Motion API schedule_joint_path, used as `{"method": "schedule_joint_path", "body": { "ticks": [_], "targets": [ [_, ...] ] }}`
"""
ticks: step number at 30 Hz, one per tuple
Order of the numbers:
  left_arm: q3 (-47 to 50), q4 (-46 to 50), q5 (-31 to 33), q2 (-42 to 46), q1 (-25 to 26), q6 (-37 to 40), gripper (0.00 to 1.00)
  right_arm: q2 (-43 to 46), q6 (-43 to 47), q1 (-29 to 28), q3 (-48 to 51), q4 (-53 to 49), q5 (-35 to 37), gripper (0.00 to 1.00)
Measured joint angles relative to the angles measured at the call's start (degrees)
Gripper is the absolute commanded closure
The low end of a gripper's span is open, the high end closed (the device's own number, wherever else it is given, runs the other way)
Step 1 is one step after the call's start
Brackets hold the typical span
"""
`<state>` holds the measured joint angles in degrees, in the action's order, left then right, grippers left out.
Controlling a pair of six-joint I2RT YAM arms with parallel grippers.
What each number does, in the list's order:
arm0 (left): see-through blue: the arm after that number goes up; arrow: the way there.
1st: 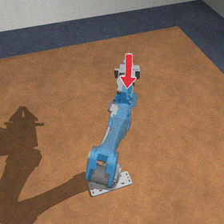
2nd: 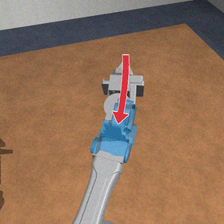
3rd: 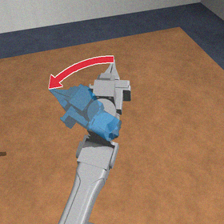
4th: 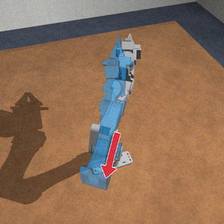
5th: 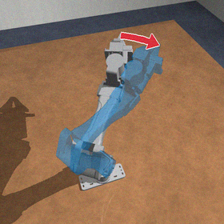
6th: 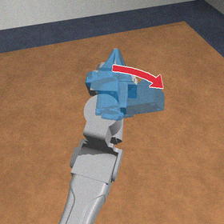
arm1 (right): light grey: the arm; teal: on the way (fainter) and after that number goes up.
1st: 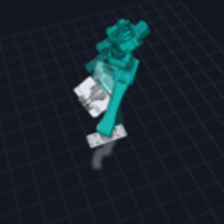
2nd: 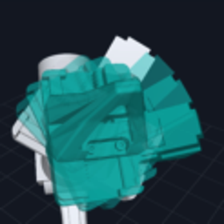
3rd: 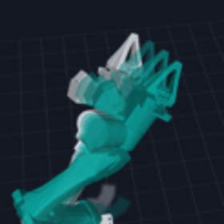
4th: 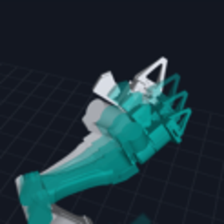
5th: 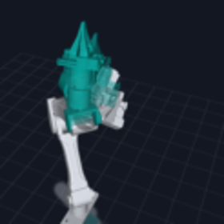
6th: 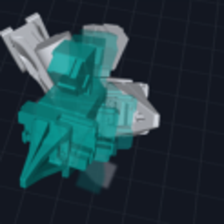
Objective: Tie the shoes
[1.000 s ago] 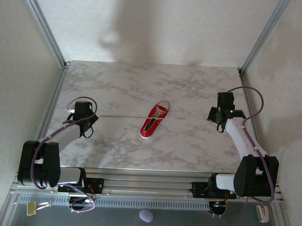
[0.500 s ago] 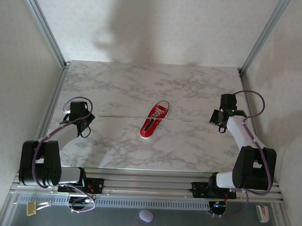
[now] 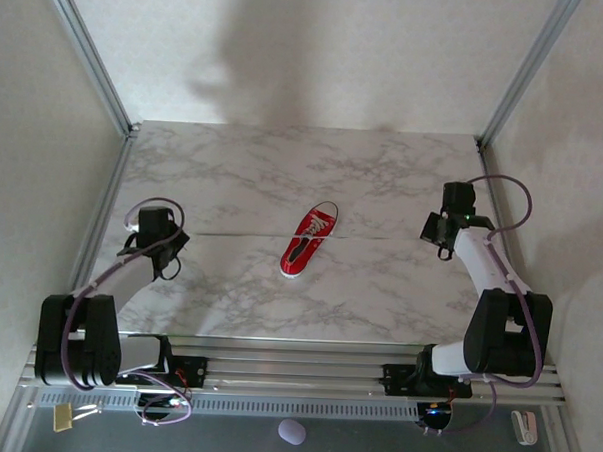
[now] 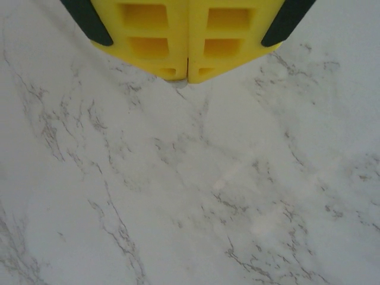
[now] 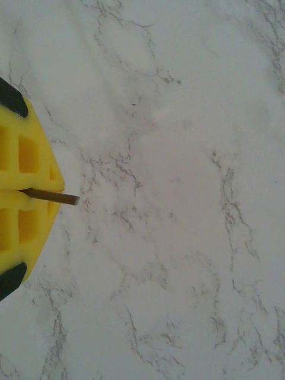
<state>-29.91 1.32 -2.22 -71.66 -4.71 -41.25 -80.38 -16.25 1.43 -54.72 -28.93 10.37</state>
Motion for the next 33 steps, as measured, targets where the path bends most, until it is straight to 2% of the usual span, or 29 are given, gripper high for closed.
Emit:
{"method": "schedule_joint_path", "body": {
  "ticks": [7, 20, 26, 33],
  "targets": [
    [1.7, 0.3, -0.5, 4.0, 0.1, -0.3, 1.0, -1.2, 0.2, 0.2, -2.3, 0.0, 0.1, 1.0],
    [4.3, -0.8, -2.8, 3.9, 0.2, -0.8, 1.0, -0.5, 1.1, 1.1, -2.8, -0.5, 0.1, 1.0],
    [4.3, -0.9, -3.0, 4.7, 3.1, -0.8, 1.0, 1.8, 1.7, 3.6, -3.1, -1.1, 0.1, 1.0],
    [4.3, 0.2, -2.5, 8.5, 3.5, -0.8, 1.0, 1.9, 1.9, 3.9, -5.4, -1.4, -1.3, 1.0]
  ]
}}
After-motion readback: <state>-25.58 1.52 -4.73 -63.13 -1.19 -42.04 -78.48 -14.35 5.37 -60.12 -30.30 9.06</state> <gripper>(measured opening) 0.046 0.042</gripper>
